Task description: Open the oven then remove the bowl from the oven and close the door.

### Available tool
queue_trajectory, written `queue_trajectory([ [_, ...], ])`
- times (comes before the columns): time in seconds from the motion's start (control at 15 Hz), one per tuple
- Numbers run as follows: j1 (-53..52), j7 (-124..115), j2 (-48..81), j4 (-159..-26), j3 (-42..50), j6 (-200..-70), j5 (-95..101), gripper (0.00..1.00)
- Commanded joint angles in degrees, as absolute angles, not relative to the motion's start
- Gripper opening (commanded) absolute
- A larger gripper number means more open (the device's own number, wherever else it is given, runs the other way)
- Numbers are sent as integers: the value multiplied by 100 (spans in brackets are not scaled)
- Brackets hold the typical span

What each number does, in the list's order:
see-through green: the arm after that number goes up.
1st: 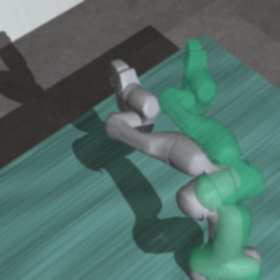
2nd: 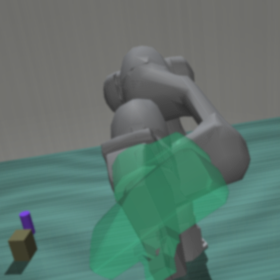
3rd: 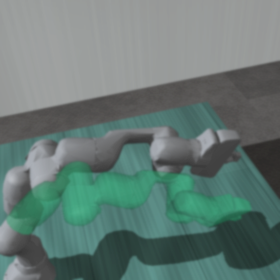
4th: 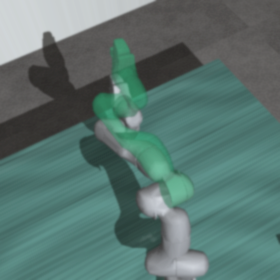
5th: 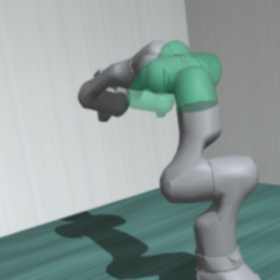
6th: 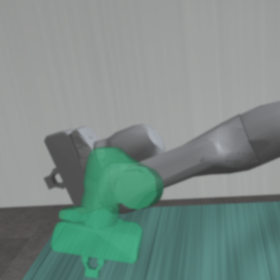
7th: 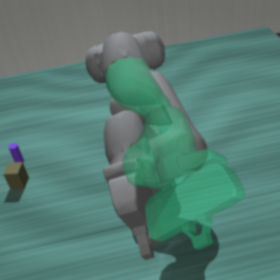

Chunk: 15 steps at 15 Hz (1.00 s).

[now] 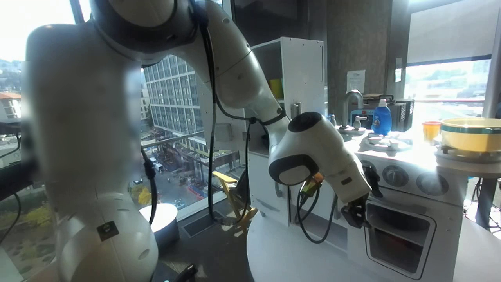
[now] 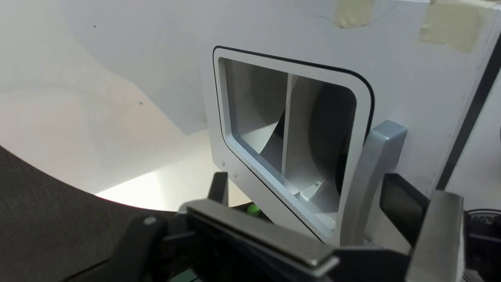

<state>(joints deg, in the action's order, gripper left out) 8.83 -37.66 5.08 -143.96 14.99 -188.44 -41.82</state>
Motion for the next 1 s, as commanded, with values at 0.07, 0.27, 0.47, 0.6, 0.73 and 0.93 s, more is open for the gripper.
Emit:
queue_trajectory([
  [0.07, 1018, -3815, 1254, -13877, 1439, -19106, -4290, 100],
  [0.27, 1017, -3751, 1359, -13781, 1452, -19146, -4271, 100],
  [0.47, 1100, -3544, 1176, -13859, 1533, -19070, -4155, 100],
  [0.6, 1079, -3398, 1099, -13921, 1777, -19030, -3996, 100],
  [0.73, 1086, -3105, 1046, -13946, 1979, -18895, -3822, 100],
  [0.93, 1077, -2840, 1006, -13911, 2231, -18749, -3621, 100],
])
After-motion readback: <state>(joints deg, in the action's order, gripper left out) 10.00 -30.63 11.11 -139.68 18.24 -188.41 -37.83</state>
